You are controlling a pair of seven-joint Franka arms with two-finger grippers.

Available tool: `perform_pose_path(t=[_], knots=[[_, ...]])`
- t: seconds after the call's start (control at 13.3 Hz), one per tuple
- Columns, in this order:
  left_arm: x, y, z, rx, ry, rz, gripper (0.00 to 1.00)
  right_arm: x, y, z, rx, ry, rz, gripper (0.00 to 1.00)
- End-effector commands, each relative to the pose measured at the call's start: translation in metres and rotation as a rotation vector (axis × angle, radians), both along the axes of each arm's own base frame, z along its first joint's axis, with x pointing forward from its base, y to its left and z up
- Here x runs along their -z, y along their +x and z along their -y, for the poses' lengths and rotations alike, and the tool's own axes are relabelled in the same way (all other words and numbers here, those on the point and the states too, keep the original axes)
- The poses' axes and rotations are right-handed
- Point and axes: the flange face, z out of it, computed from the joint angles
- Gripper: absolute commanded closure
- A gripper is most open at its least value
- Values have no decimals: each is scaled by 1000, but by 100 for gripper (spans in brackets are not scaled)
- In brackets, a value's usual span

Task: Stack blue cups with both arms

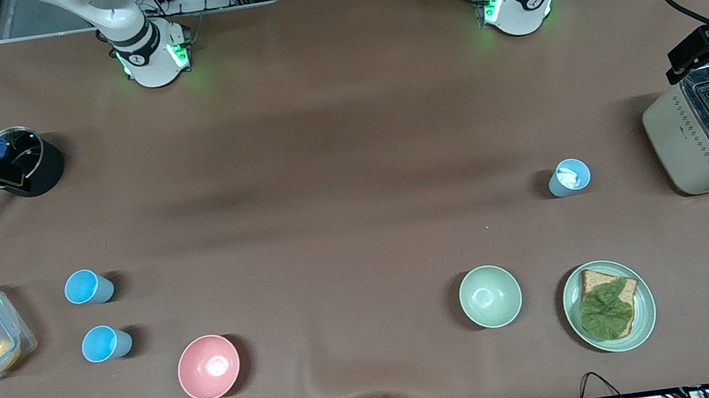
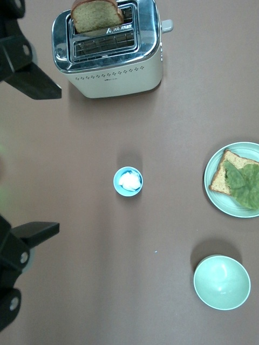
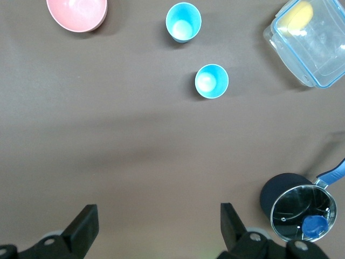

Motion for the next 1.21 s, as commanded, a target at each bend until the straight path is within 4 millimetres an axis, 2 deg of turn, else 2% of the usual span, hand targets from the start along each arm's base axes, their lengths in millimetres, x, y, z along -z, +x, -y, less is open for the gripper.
perform_pose_path(t=[0.0, 0.3, 0.6, 0.83, 0.98, 1.13], knots=[[-4, -9, -1, 19, 22, -11, 0, -2, -1, -4, -16, -4, 8, 0], [-6, -9, -3, 16, 25, -5, 0, -2, -1, -3, -15, -4, 5, 0], [4, -11, 2, 27, 46, -29, 0, 2, 0, 0, -7, -4, -11, 0], [13, -8, 10, 41, 56, -44, 0, 22, 16, 10, 8, -11, -33, 0], [24, -3, 11, 37, 57, -52, 0, 34, 24, 33, 45, -3, -48, 0], [37, 2, 6, 30, 56, -47, 0, 50, 28, 41, 55, -3, -79, 0]])
